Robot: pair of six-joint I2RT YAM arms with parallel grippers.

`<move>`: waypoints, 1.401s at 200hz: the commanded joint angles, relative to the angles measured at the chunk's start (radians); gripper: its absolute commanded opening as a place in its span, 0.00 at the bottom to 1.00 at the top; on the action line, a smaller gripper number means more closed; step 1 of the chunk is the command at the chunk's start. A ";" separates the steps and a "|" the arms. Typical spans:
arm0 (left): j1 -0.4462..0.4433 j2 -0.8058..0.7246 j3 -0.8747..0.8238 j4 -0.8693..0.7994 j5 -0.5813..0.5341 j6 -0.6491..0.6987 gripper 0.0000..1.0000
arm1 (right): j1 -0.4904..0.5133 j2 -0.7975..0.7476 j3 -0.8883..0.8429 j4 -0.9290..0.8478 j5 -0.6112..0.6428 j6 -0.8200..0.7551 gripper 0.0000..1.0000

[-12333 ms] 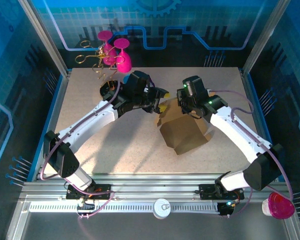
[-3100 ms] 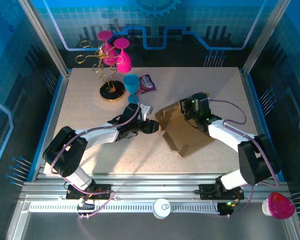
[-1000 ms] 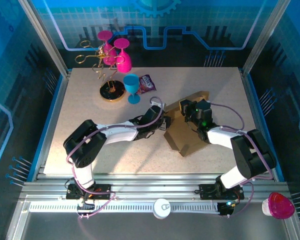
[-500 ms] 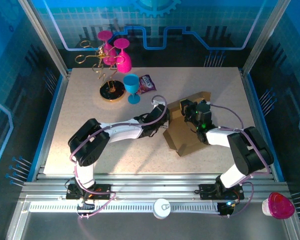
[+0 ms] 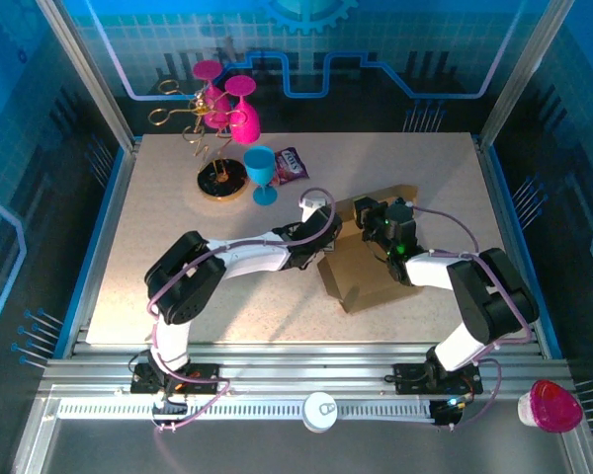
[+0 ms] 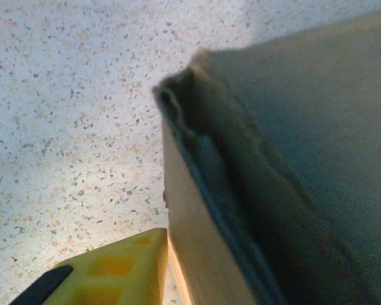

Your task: Fold the paper box

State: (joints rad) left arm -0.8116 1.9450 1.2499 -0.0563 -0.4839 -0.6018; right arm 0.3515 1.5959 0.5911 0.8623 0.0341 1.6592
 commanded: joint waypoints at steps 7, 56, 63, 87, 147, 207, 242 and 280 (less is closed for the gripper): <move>0.001 0.051 0.042 -0.076 -0.019 -0.016 0.36 | 0.016 0.024 0.000 -0.020 -0.020 0.006 0.00; -0.008 0.101 0.098 -0.164 -0.027 -0.033 0.31 | 0.017 0.036 0.000 -0.005 -0.017 0.016 0.00; -0.009 0.103 0.098 -0.167 -0.026 -0.034 0.27 | 0.015 0.036 0.002 -0.005 -0.018 0.017 0.00; -0.009 0.110 0.101 -0.176 -0.038 -0.038 0.11 | 0.015 0.034 0.004 -0.006 -0.016 0.018 0.00; -0.009 0.112 0.140 -0.271 -0.116 -0.035 0.00 | 0.015 0.003 0.006 -0.045 -0.002 0.023 0.03; 0.061 0.019 0.200 -0.360 -0.066 0.029 0.00 | -0.042 -0.336 0.159 -0.707 0.066 -0.107 0.64; 0.128 -0.016 0.322 -0.508 0.072 0.112 0.00 | -0.173 -0.501 0.353 -1.107 0.069 -0.296 0.73; 0.188 -0.039 0.429 -0.656 0.219 0.141 0.00 | -0.331 -0.474 0.506 -1.240 -0.088 -0.479 0.58</move>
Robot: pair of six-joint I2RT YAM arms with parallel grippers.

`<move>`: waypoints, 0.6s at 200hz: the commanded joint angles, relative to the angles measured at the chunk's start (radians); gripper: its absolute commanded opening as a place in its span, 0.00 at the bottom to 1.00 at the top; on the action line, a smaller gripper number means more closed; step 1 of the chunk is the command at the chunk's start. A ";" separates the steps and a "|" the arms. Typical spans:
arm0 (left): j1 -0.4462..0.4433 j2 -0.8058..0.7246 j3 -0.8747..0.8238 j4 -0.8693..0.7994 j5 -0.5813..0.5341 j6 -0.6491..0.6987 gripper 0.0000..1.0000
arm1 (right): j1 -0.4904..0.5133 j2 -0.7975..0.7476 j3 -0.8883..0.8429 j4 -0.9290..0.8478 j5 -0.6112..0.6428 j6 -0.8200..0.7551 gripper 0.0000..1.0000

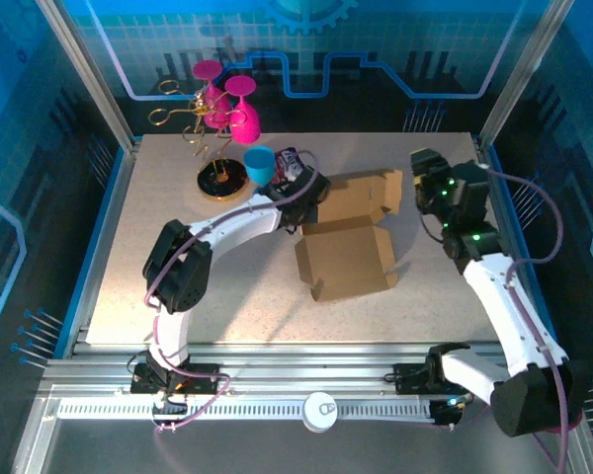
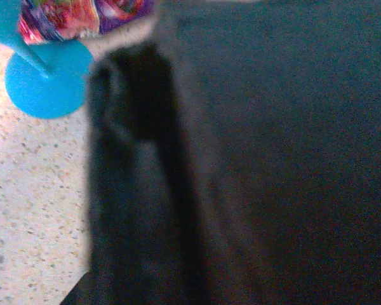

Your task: Fold the paper box

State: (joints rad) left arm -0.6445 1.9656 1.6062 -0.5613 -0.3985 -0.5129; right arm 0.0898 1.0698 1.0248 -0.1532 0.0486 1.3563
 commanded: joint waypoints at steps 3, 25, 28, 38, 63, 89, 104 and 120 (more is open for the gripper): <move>0.025 -0.059 0.082 -0.164 0.144 0.052 0.00 | -0.074 0.064 0.087 -0.235 -0.114 -0.193 0.57; 0.032 -0.062 0.137 -0.233 0.185 0.068 0.00 | -0.086 0.156 0.205 -0.281 -0.194 -0.294 0.55; 0.031 -0.062 0.143 -0.239 0.189 0.070 0.00 | -0.086 0.171 0.224 -0.288 -0.205 -0.303 0.55; 0.031 -0.067 0.153 -0.254 0.197 0.071 0.00 | -0.078 0.215 0.282 -0.310 -0.232 -0.331 0.53; 0.031 -0.083 0.155 -0.274 0.203 0.062 0.00 | -0.043 0.300 0.396 -0.368 -0.245 -0.384 0.51; 0.026 -0.096 0.162 -0.290 0.205 0.058 0.00 | -0.019 0.366 0.447 -0.387 -0.262 -0.405 0.49; 0.023 -0.101 0.165 -0.297 0.206 0.059 0.00 | -0.006 0.399 0.463 -0.396 -0.277 -0.408 0.49; 0.019 -0.103 0.171 -0.310 0.204 0.059 0.00 | 0.006 0.427 0.475 -0.409 -0.289 -0.409 0.49</move>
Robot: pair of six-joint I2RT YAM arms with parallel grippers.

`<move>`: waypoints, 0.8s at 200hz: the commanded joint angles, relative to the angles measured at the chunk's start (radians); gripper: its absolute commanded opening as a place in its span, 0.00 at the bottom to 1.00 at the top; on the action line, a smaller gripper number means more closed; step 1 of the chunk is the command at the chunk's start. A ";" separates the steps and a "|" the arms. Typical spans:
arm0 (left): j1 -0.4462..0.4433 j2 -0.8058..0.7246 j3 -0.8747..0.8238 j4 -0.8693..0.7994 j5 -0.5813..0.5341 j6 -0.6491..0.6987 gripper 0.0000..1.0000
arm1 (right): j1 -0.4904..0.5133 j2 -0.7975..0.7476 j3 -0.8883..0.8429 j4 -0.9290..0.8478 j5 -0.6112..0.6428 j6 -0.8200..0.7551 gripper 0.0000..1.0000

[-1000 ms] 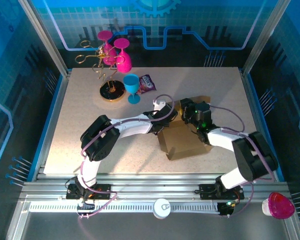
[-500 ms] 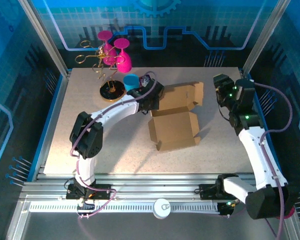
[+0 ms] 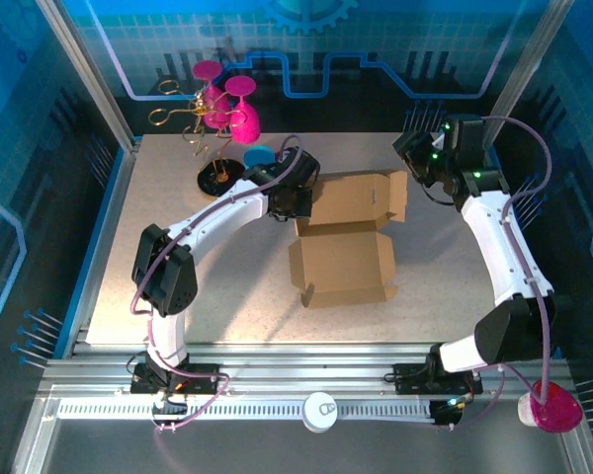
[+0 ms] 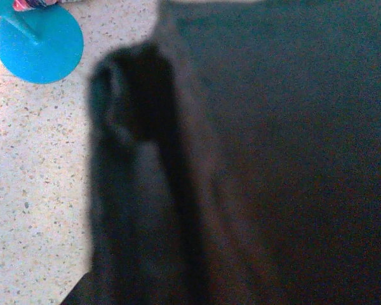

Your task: Fold the paper box

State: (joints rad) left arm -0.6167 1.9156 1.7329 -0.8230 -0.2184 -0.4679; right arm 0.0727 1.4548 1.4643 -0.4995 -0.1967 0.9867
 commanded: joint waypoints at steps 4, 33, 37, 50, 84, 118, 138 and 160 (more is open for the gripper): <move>-0.010 -0.053 0.045 -0.051 0.024 0.013 0.00 | 0.027 0.046 0.038 -0.067 -0.044 -0.040 0.49; -0.015 -0.059 0.045 -0.058 0.022 0.011 0.00 | 0.047 0.064 0.012 -0.069 -0.048 -0.035 0.50; -0.015 -0.059 0.044 -0.059 0.022 0.011 0.00 | 0.046 0.065 0.003 -0.066 -0.051 -0.032 0.50; -0.017 -0.062 0.045 -0.060 0.023 0.010 0.00 | 0.048 0.066 -0.018 -0.056 -0.062 -0.023 0.51; -0.020 -0.063 0.045 -0.059 0.022 0.014 0.00 | 0.059 0.065 -0.035 -0.055 -0.081 -0.007 0.51; -0.023 -0.061 0.051 -0.054 0.018 0.016 0.00 | 0.076 0.051 -0.045 -0.075 -0.077 0.021 0.51; -0.027 -0.058 0.056 -0.054 0.014 0.023 0.00 | 0.083 0.049 -0.059 -0.056 -0.085 0.051 0.50; -0.030 -0.055 0.060 -0.056 0.011 0.025 0.00 | 0.098 0.061 -0.058 -0.053 -0.095 0.080 0.48</move>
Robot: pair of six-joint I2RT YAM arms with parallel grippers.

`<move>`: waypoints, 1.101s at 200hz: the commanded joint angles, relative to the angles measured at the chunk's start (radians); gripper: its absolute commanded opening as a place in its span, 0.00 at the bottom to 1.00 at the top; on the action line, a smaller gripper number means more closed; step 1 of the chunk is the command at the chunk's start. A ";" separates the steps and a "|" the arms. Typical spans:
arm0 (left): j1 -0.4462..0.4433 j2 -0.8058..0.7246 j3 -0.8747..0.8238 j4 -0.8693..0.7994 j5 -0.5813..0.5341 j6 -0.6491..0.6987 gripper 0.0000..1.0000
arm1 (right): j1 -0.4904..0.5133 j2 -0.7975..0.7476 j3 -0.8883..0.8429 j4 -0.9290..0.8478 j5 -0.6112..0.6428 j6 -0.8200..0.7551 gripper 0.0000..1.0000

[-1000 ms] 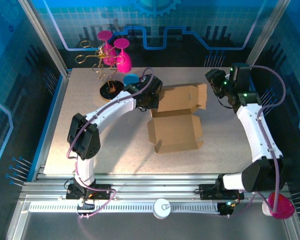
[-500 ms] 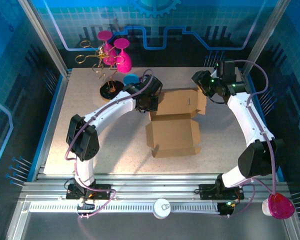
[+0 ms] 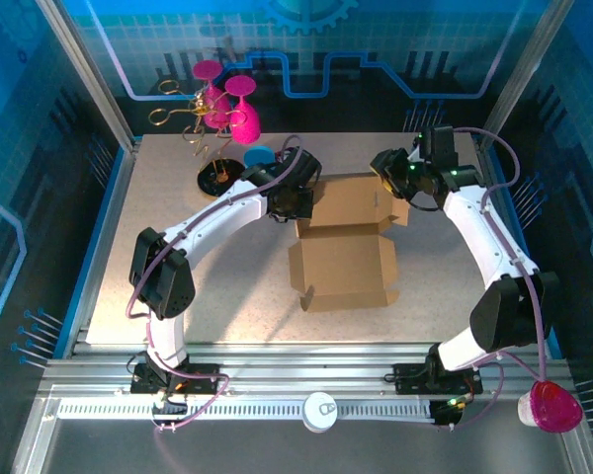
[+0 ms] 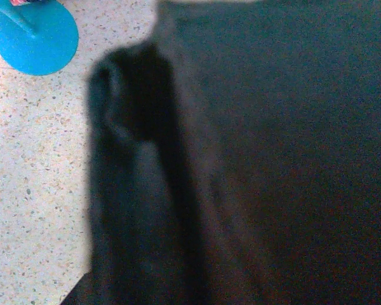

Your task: Fold the paper box

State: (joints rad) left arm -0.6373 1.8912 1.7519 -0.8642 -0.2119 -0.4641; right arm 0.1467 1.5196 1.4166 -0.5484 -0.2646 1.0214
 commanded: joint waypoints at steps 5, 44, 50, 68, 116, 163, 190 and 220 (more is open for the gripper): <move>-0.010 -0.030 0.042 -0.015 0.004 0.021 0.00 | 0.026 -0.004 -0.011 -0.005 -0.026 0.053 0.47; -0.019 -0.030 0.047 -0.018 -0.005 0.026 0.00 | 0.035 -0.034 -0.045 0.045 -0.004 0.126 0.25; -0.021 -0.030 0.047 -0.019 -0.009 0.026 0.00 | 0.036 -0.037 -0.045 0.049 -0.001 0.137 0.20; -0.024 -0.032 0.047 -0.020 -0.013 0.026 0.00 | 0.035 -0.049 -0.053 0.062 0.010 0.168 0.07; -0.025 -0.038 0.058 -0.028 -0.017 0.023 0.00 | 0.018 -0.079 -0.060 0.111 0.008 0.221 0.19; -0.025 -0.042 0.080 -0.063 -0.027 0.022 0.00 | -0.058 -0.283 -0.129 0.048 0.138 0.074 0.63; -0.025 -0.046 0.086 -0.072 -0.030 0.022 0.00 | -0.081 -0.443 -0.291 -0.008 0.207 -0.034 0.55; -0.023 -0.047 0.096 -0.079 -0.026 0.017 0.00 | -0.087 -0.523 -0.472 -0.035 0.182 -0.059 0.24</move>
State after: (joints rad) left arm -0.6575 1.8893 1.8061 -0.9165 -0.2306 -0.4610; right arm 0.0723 1.0077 1.0672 -0.5083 -0.1032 1.0336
